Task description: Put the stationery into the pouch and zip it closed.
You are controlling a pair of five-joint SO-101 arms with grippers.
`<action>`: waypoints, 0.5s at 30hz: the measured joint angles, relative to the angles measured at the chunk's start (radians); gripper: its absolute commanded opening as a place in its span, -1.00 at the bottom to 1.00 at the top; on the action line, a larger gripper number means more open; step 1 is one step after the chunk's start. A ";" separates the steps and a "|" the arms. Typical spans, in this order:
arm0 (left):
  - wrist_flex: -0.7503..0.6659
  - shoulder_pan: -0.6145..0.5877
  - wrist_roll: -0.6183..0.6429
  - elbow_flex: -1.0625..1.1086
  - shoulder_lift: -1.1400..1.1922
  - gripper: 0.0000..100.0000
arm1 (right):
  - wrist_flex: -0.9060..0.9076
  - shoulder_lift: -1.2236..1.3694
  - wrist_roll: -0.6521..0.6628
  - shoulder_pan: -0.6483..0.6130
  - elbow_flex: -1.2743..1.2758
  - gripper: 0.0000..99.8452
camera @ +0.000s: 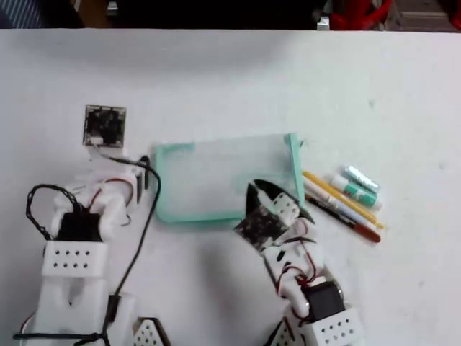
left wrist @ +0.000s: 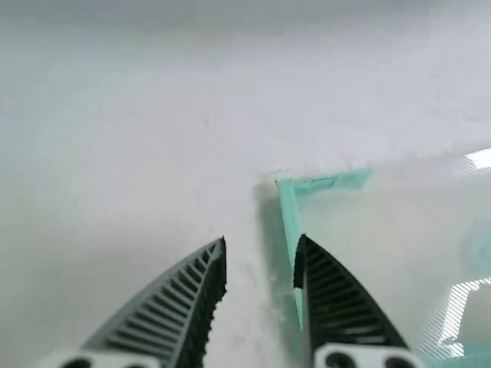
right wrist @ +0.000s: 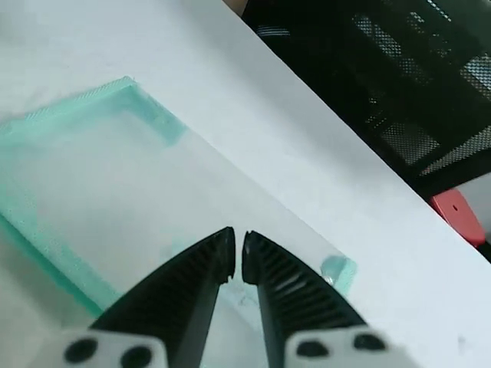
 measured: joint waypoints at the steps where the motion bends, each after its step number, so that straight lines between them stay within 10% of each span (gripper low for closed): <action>1: -0.017 0.005 0.000 0.014 0.000 -0.69 | 0.000 0.000 -0.031 0.028 -0.006 -0.94; 15: -0.103 0.011 -0.035 0.063 0.000 -0.69 | -0.044 0.486 -0.150 0.055 -0.219 -0.95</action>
